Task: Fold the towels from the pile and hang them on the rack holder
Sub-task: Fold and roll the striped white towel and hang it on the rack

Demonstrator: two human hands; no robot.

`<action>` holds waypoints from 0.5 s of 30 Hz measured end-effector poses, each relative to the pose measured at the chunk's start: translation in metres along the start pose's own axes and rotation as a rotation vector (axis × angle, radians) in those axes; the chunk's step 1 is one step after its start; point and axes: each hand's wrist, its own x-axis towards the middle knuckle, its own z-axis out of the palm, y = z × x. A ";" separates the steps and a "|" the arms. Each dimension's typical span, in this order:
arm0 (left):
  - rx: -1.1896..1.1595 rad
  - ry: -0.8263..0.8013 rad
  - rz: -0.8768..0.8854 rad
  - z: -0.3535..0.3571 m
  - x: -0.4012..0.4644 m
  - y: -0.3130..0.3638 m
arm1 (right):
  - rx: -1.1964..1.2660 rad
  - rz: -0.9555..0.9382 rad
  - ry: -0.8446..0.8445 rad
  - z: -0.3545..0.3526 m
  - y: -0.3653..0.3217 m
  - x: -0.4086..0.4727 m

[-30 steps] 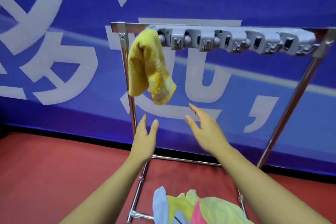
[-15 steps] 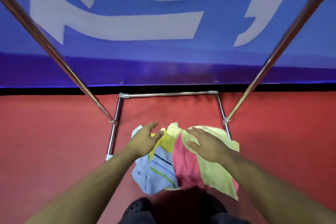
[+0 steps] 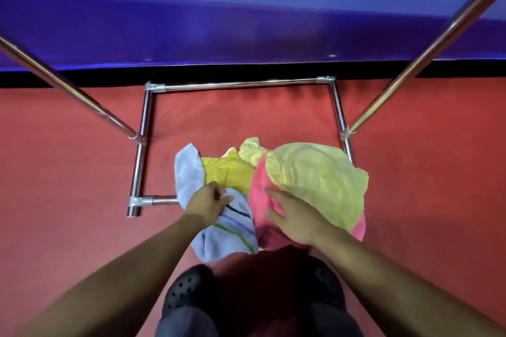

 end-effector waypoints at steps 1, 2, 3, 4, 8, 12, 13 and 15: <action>-0.021 -0.004 0.024 -0.001 -0.002 0.003 | 0.010 0.001 -0.007 0.000 -0.002 0.000; -0.043 -0.018 0.048 -0.005 -0.005 0.007 | 0.023 0.007 -0.012 -0.002 -0.004 -0.001; -0.067 -0.037 0.077 -0.009 -0.009 0.012 | 0.043 0.018 -0.014 -0.006 -0.007 -0.003; -0.087 -0.053 0.105 -0.015 -0.015 0.018 | 0.061 0.023 -0.009 -0.012 -0.011 -0.007; -0.163 -0.026 0.222 -0.055 -0.046 0.061 | 0.218 -0.052 0.023 -0.042 -0.035 -0.028; -0.256 0.024 0.319 -0.113 -0.085 0.117 | 0.435 -0.045 -0.116 -0.082 -0.066 -0.053; -0.292 0.035 0.343 -0.127 -0.098 0.133 | 0.448 -0.036 -0.124 -0.092 -0.074 -0.059; -0.363 0.084 0.386 -0.154 -0.126 0.165 | 0.462 -0.031 -0.105 -0.109 -0.091 -0.073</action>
